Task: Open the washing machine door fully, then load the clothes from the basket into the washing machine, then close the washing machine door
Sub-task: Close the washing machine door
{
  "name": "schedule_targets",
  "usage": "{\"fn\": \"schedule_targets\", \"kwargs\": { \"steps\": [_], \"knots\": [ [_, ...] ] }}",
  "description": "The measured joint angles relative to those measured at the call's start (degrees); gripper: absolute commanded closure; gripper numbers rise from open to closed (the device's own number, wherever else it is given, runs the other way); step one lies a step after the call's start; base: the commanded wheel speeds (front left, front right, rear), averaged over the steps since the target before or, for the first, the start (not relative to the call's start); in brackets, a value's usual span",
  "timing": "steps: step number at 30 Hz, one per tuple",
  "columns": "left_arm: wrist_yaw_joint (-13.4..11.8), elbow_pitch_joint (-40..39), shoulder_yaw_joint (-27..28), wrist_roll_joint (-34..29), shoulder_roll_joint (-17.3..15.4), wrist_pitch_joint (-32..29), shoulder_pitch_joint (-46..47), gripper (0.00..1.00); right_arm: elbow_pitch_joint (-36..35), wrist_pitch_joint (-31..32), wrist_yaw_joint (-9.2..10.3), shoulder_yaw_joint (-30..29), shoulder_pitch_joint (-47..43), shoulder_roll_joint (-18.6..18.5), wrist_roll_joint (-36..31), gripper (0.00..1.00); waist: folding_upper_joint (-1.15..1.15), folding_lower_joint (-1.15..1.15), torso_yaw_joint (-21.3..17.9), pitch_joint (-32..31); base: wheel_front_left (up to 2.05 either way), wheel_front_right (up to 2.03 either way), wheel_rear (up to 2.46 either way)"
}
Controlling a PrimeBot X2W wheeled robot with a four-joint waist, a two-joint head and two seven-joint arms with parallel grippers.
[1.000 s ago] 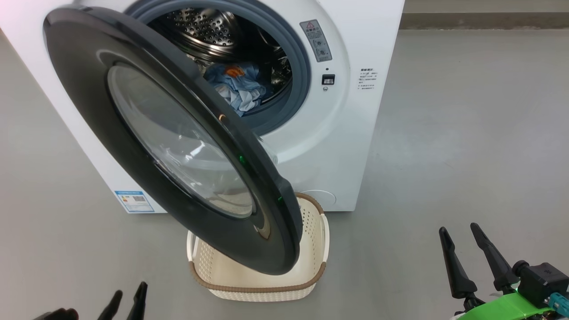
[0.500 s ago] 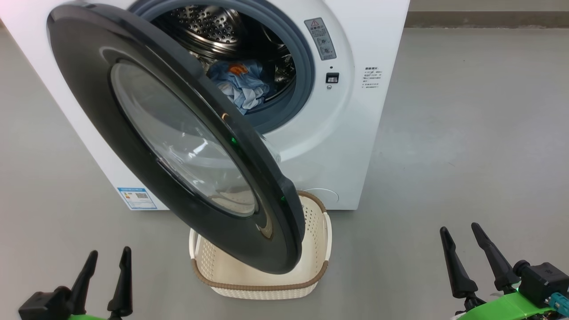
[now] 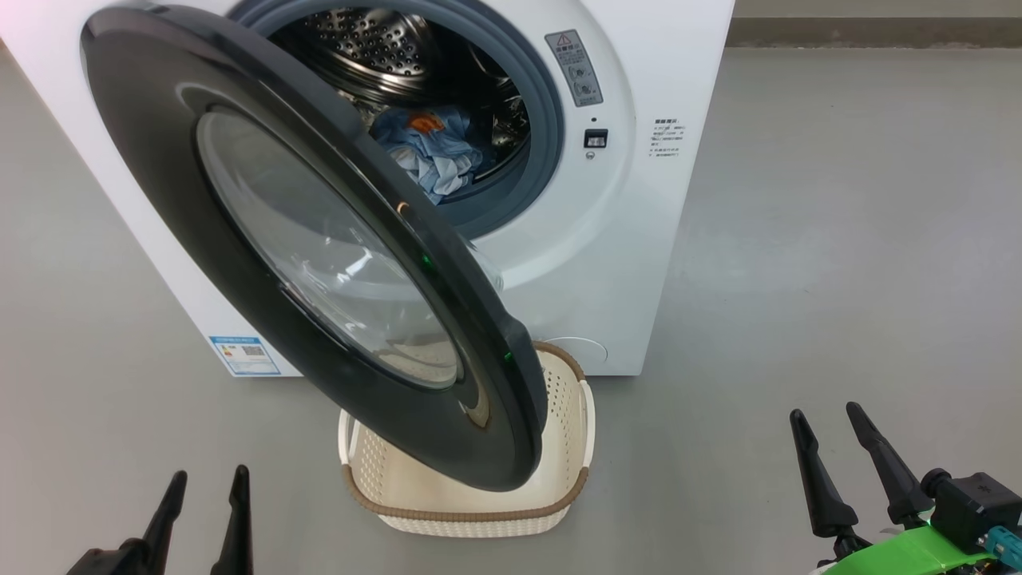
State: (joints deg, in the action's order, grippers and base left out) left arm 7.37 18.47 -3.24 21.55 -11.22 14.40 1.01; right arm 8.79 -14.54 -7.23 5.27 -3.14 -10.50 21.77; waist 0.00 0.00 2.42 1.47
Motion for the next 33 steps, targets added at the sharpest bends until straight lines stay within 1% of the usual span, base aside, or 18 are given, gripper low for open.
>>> {"fn": "schedule_targets", "kwargs": {
  "steps": [12,13,14,15,16,17,18,23,28,29,33],
  "knots": [
    [0.00,0.19,0.11,-0.51,0.12,0.00,-0.10,0.00,0.15,0.00,0.00,0.08,0.00,0.02,0.00,0.00,0.00,0.00,0.31,-0.18,0.00,0.00,0.00],
    [0.00,0.19,-0.04,-0.51,0.12,0.00,-0.10,0.00,0.31,0.00,0.00,0.20,0.00,0.02,0.00,0.18,0.00,0.00,0.37,-0.23,0.00,0.00,0.00],
    [0.00,0.20,-0.19,-0.51,0.12,0.00,-0.10,0.00,0.52,0.00,0.00,0.38,0.00,0.04,0.00,0.18,0.00,0.00,0.44,-0.27,0.00,0.00,0.00],
    [0.00,0.20,-0.33,-0.51,0.12,0.00,-0.10,0.00,0.73,0.00,0.00,0.49,0.00,0.10,0.00,0.42,0.00,0.00,0.53,-0.31,0.00,0.00,0.00],
    [0.00,0.20,-0.42,-0.51,0.14,0.00,-0.10,0.00,0.92,0.00,0.00,0.56,0.00,0.20,0.00,0.55,0.00,0.00,0.63,-0.36,0.00,0.00,0.00],
    [0.00,0.20,-0.48,-0.51,0.15,0.00,-0.10,0.00,1.11,0.00,0.00,0.66,0.01,0.31,0.00,0.76,0.00,0.00,0.72,-0.42,0.00,0.00,0.00],
    [0.00,0.19,-0.58,-0.51,0.16,0.00,-0.10,0.00,1.25,0.00,0.00,0.88,0.02,0.48,0.01,1.00,0.00,0.00,0.83,-0.48,0.00,0.00,0.00],
    [0.00,0.13,-0.94,-0.51,0.73,0.00,-0.10,0.00,1.59,0.00,0.00,2.11,0.96,1.66,0.67,1.00,0.00,0.00,1.55,-0.70,0.00,0.00,0.00],
    [0.00,-0.38,-1.22,-0.51,1.30,0.00,-0.14,0.00,1.12,0.00,0.00,4.03,5.15,1.86,1.97,1.00,0.00,0.00,2.60,-0.83,0.00,0.00,0.00],
    [0.00,-0.63,-1.24,-0.56,1.42,0.00,-0.16,0.00,0.03,0.00,0.00,4.64,7.21,2.01,2.53,1.00,0.00,0.00,3.11,-0.90,0.00,0.00,0.00],
    [0.00,-1.32,-1.58,-0.75,1.48,0.00,-0.22,0.00,-3.80,-0.01,0.00,6.69,10.81,2.30,2.98,1.00,0.00,0.00,4.28,-1.08,0.00,0.00,0.00]
  ]
}}
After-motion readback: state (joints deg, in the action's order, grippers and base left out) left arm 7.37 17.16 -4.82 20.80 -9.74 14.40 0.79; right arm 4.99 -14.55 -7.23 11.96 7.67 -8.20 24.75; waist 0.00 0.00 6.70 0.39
